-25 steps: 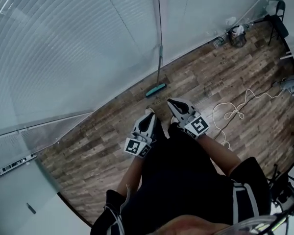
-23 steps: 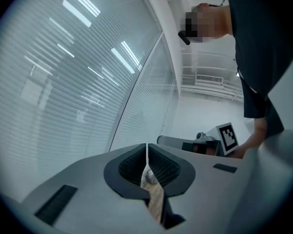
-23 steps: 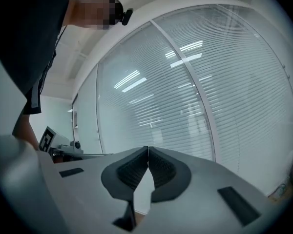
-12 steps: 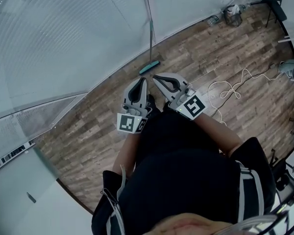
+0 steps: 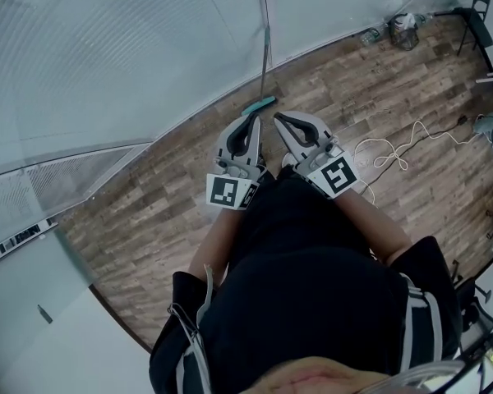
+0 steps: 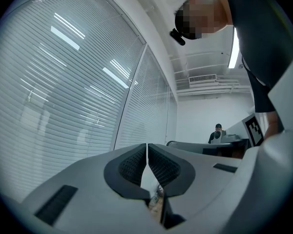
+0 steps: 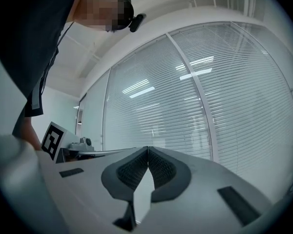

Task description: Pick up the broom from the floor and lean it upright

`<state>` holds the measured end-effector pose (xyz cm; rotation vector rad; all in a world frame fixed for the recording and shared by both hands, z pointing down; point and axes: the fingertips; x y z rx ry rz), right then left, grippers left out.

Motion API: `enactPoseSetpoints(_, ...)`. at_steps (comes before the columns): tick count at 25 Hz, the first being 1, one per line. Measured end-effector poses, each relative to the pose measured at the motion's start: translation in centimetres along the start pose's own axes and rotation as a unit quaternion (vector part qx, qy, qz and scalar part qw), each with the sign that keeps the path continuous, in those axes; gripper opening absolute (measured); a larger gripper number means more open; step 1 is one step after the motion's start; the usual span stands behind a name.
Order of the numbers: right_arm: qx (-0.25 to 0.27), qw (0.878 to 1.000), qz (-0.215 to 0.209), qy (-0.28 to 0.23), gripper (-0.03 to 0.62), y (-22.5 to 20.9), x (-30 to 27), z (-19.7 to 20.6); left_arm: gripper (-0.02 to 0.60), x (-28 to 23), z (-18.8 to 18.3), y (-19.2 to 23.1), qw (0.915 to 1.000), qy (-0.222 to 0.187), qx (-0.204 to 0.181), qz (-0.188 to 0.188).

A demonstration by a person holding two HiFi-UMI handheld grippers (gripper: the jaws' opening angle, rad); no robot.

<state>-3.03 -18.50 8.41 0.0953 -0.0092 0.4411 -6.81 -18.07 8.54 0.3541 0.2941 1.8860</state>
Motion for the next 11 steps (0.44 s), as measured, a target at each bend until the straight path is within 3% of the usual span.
enactPoseSetpoints(11, 0.001, 1.0, 0.007, -0.001, 0.018, 0.4, -1.0, 0.3, 0.028, 0.5, -0.7, 1.1, 0.9999, -0.005, -0.01, -0.009)
Point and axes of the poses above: the fingertips, and each gripper's own axes: x backward along the fingers, y to its left, z out of its underside, and after that the axes turned 11 degrees about x, right-handed
